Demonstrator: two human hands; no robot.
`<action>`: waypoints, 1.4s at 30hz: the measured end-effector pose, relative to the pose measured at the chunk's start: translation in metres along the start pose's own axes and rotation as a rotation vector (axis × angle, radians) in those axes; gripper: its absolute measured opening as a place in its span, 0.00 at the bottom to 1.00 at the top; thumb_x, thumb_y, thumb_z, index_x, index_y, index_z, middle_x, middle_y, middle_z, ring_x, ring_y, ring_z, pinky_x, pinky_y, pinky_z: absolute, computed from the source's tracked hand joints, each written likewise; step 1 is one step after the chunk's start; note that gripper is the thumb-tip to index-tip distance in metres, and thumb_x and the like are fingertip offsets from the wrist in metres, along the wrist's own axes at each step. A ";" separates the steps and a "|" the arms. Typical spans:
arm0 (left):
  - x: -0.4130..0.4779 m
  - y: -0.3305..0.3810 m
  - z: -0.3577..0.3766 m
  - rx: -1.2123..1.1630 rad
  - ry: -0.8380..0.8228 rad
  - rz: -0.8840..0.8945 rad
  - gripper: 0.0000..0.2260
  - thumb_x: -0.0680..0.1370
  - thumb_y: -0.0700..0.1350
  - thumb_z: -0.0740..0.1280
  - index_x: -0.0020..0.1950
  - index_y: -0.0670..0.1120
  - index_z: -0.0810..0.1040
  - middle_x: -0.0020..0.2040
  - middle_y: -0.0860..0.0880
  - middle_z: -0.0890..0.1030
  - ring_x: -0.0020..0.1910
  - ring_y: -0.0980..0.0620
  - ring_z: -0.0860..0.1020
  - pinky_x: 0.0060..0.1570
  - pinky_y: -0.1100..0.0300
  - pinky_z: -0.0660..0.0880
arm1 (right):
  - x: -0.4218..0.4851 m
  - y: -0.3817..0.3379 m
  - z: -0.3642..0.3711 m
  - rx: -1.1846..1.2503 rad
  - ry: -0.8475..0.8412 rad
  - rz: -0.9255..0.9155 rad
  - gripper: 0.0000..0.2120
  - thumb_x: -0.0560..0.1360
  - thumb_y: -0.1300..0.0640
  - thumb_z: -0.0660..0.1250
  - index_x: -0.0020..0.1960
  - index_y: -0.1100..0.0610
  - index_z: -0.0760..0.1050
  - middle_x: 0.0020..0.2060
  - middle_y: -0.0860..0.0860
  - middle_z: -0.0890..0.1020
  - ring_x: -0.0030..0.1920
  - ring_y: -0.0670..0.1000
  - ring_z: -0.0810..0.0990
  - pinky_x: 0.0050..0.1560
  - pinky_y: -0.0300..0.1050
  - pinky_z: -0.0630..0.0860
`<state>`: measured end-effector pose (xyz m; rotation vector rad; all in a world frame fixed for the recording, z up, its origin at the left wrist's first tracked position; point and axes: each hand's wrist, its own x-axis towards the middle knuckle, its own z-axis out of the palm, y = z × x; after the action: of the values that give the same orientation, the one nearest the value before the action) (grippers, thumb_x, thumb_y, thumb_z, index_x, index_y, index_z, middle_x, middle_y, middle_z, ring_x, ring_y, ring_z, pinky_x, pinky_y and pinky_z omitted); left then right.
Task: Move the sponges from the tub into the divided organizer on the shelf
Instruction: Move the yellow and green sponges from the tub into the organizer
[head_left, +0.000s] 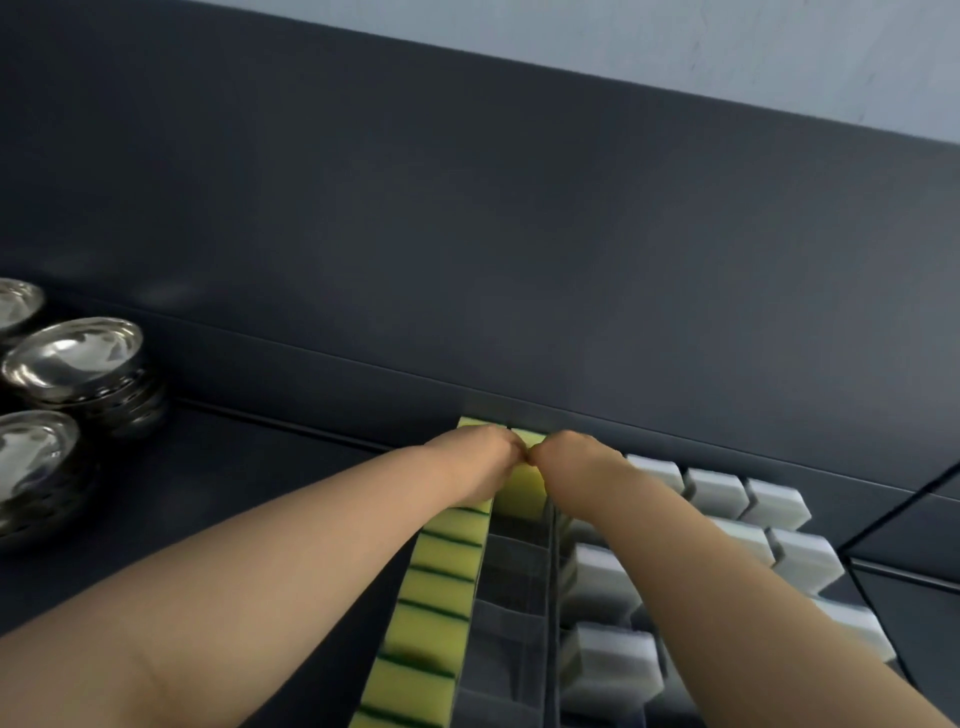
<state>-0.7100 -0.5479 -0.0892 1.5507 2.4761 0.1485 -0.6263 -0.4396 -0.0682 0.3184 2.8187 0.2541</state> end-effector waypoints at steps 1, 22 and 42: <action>0.000 -0.002 0.002 0.000 -0.001 0.011 0.20 0.78 0.38 0.55 0.69 0.50 0.70 0.68 0.49 0.71 0.63 0.44 0.72 0.59 0.52 0.71 | 0.000 -0.002 -0.001 -0.012 -0.003 0.004 0.20 0.74 0.68 0.58 0.63 0.56 0.71 0.57 0.57 0.75 0.57 0.58 0.75 0.46 0.46 0.71; -0.090 0.021 -0.069 -0.046 0.604 -0.009 0.16 0.79 0.47 0.60 0.67 0.51 0.72 0.61 0.54 0.75 0.61 0.54 0.70 0.54 0.53 0.73 | -0.078 0.031 -0.037 0.575 0.623 -0.074 0.19 0.76 0.57 0.65 0.66 0.56 0.71 0.65 0.52 0.73 0.67 0.51 0.68 0.63 0.34 0.58; -0.310 0.086 0.011 0.003 0.653 0.085 0.18 0.76 0.48 0.62 0.66 0.49 0.73 0.57 0.51 0.79 0.57 0.51 0.76 0.47 0.58 0.73 | -0.284 -0.121 0.045 0.763 0.759 0.126 0.20 0.75 0.52 0.65 0.66 0.51 0.70 0.63 0.46 0.74 0.63 0.45 0.70 0.59 0.32 0.61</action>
<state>-0.5018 -0.7884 -0.0429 1.8315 2.8606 0.7777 -0.3705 -0.6186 -0.0592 0.6709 3.5247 -0.8888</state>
